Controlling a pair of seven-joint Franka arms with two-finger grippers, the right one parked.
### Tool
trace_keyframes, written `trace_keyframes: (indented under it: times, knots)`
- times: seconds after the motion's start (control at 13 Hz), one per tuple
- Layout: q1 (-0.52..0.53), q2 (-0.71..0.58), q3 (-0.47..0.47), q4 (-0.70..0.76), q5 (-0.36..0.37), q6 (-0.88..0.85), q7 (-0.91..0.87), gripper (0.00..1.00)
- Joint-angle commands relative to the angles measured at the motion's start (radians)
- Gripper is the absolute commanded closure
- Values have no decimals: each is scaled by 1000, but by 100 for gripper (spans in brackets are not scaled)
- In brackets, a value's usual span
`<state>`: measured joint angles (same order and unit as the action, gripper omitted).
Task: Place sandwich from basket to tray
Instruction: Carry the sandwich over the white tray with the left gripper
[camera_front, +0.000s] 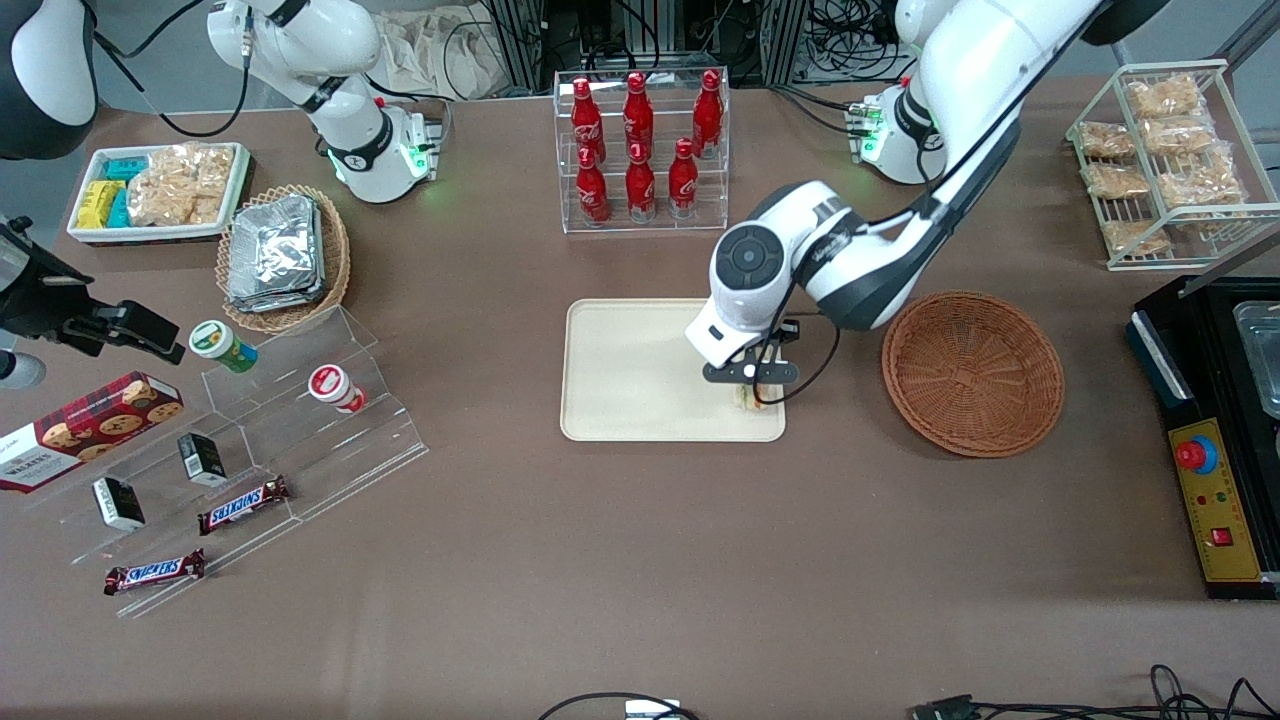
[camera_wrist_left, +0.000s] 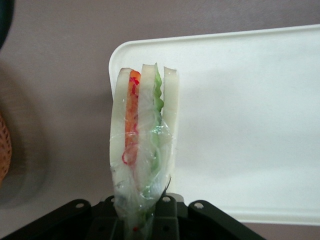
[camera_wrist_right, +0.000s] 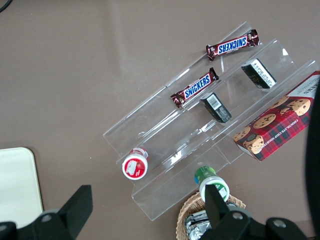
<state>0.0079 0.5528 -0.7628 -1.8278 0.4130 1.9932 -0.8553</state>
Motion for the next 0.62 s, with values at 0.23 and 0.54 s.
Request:
trace_keyframes:
  times: [0.23, 0.54]
  knots:
    - [4, 68, 23, -25, 43, 105, -40, 100]
    - [6, 73, 25, -34, 43, 114, -54, 93]
